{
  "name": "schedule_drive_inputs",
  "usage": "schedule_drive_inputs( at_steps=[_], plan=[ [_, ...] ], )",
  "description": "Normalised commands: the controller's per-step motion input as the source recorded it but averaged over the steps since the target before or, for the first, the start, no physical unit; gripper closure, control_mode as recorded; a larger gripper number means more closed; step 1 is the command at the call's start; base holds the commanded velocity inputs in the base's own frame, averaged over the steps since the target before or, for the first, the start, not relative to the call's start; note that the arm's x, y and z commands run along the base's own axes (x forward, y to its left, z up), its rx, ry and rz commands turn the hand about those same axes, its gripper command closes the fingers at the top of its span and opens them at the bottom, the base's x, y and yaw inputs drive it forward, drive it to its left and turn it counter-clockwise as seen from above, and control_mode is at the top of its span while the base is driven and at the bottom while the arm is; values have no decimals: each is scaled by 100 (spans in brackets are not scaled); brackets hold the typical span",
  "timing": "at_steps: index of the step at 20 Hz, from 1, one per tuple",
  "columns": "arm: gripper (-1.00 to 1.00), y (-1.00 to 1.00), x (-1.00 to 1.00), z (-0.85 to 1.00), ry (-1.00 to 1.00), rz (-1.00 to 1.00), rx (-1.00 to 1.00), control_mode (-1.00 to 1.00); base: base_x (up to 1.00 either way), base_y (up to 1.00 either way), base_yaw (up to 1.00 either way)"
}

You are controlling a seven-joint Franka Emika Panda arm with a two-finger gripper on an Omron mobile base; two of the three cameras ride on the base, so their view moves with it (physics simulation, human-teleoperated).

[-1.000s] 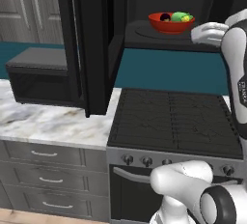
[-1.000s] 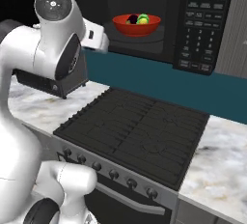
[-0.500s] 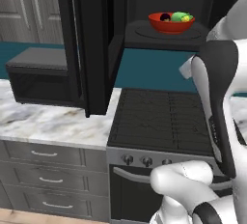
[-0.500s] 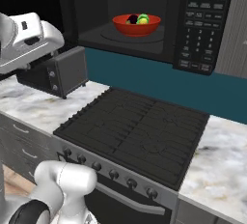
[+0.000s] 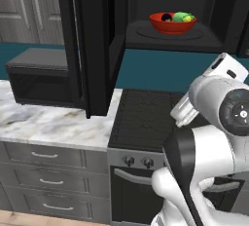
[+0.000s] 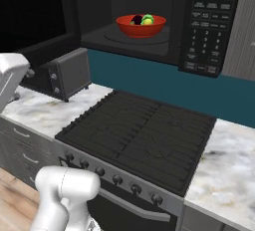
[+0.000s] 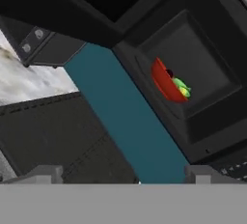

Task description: Place the bowl containing the eggplant and corn in the microwave. Close the microwave door and press the start button to microwave the meal.

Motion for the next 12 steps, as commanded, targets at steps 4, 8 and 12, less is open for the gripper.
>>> schedule_drive_inputs(
  at_steps=[4,8,12],
  plan=[
    [-100,26,-73,39,-10,10,-15,-100,0,0,0],
    [-100,55,-62,45,0,8,-21,-100,0,0,0],
    [-100,74,-58,44,0,4,-27,-100,0,0,0]
  ],
)
